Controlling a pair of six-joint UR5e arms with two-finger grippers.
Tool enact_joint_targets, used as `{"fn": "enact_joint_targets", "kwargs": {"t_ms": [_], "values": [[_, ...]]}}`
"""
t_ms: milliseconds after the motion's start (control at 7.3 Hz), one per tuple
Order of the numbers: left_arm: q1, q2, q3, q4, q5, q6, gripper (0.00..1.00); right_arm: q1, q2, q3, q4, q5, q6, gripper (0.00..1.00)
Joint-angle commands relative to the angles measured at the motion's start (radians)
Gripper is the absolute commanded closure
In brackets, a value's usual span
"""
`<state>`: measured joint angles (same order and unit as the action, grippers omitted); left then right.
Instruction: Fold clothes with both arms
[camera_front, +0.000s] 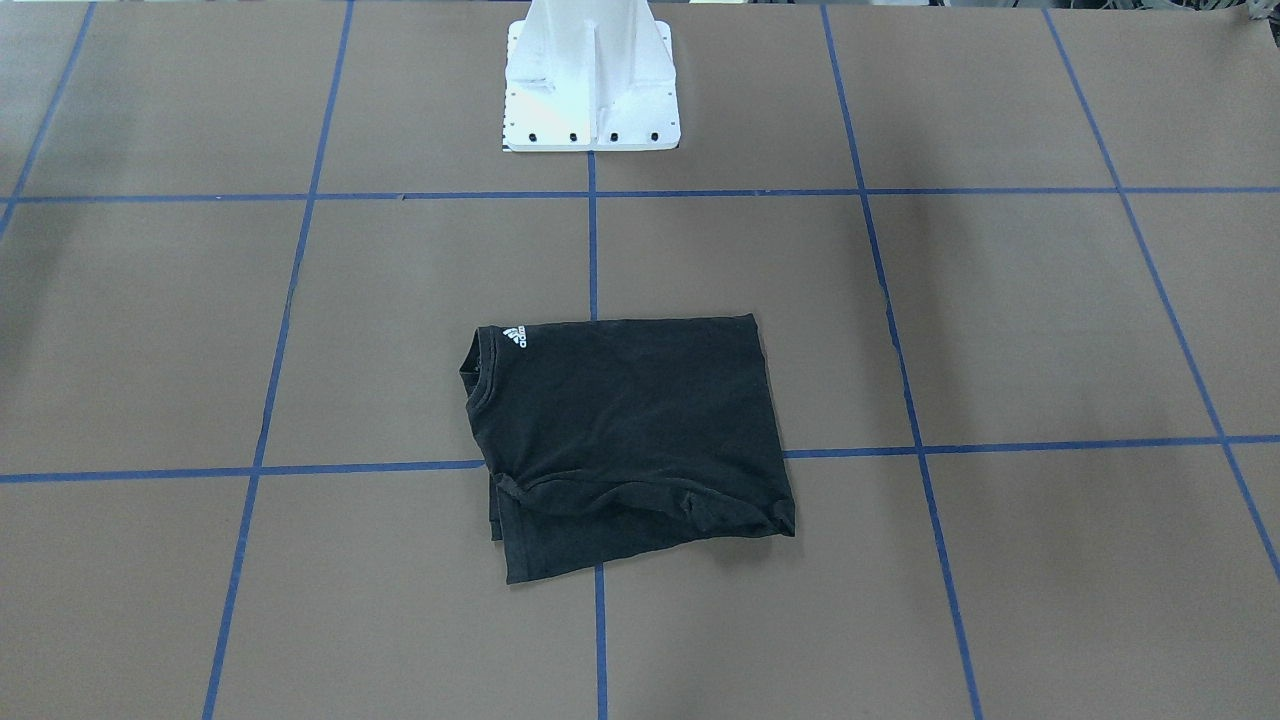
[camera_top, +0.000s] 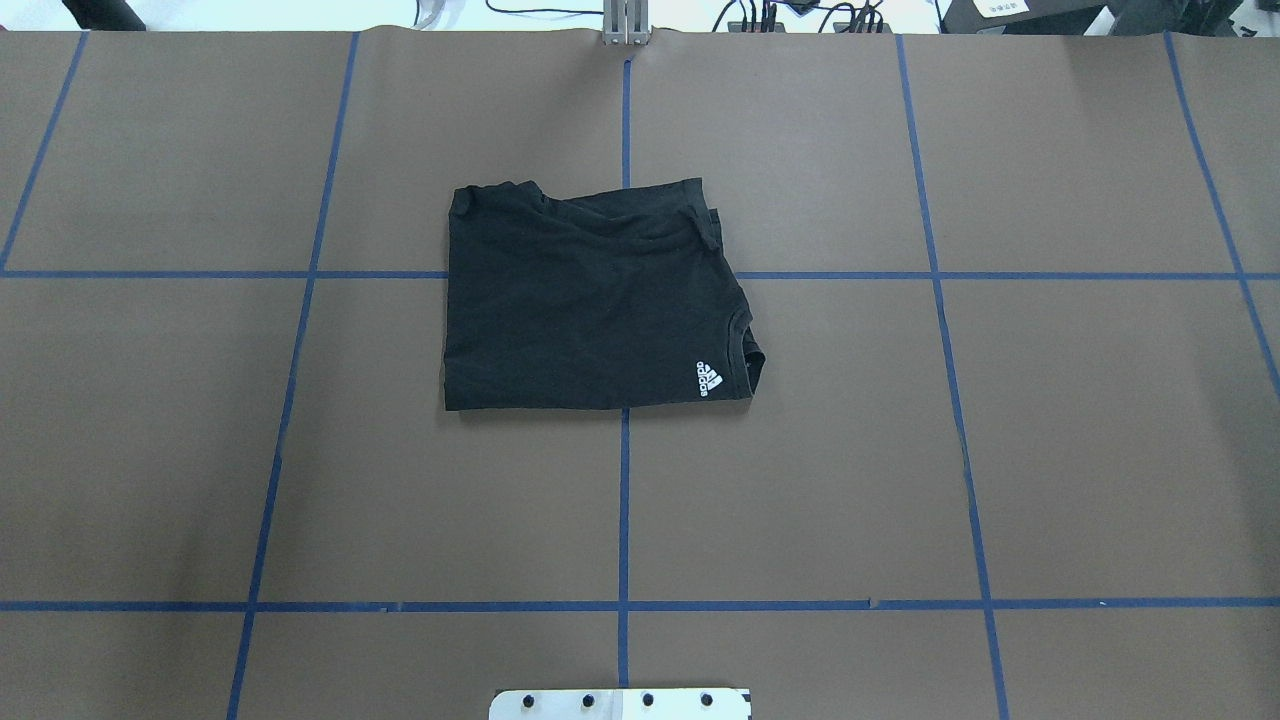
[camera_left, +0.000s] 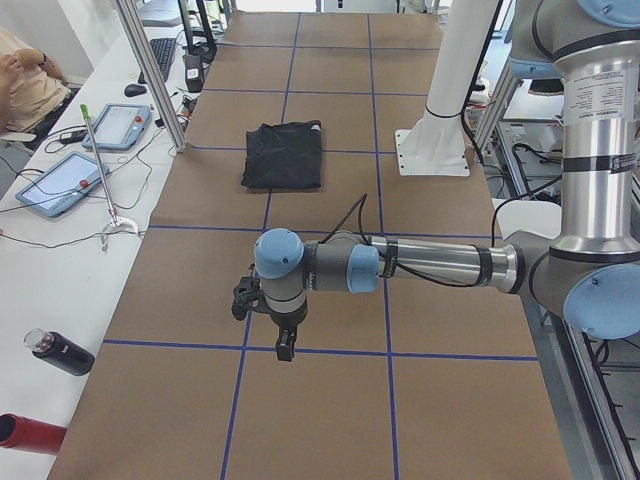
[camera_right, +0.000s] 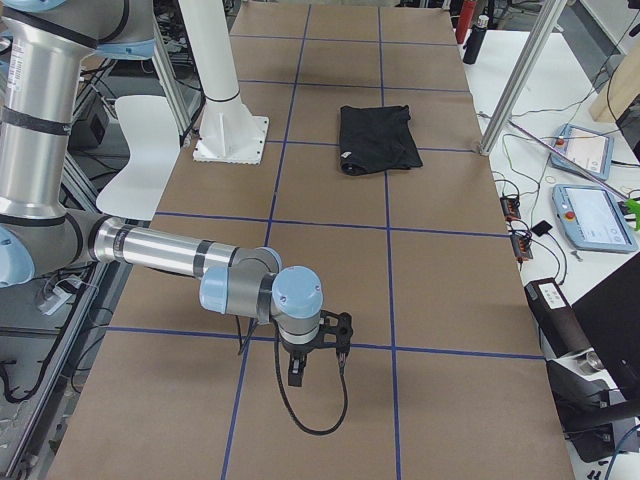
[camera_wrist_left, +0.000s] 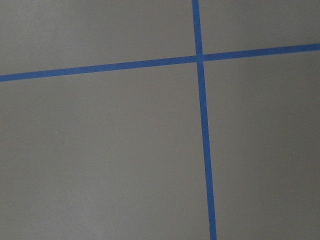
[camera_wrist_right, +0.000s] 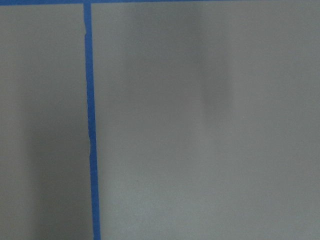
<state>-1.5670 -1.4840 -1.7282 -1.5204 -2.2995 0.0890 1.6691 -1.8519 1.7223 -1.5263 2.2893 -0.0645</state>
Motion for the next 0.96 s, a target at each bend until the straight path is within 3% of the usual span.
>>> {"fn": "enact_joint_targets", "kwargs": {"t_ms": [0, 411, 822], "values": [[0.001, 0.005, -0.002, -0.079, 0.000, 0.011, 0.00, 0.072, -0.016, 0.037, -0.008, -0.005, -0.002, 0.00], [0.004, 0.018, 0.018, -0.132, 0.002, 0.001, 0.00, 0.054, -0.038, 0.059, 0.002, -0.010, 0.000, 0.00], [0.004, 0.019, 0.018, -0.132, -0.001, 0.001, 0.00, -0.147, 0.014, 0.094, 0.000, -0.022, 0.017, 0.00]]}}
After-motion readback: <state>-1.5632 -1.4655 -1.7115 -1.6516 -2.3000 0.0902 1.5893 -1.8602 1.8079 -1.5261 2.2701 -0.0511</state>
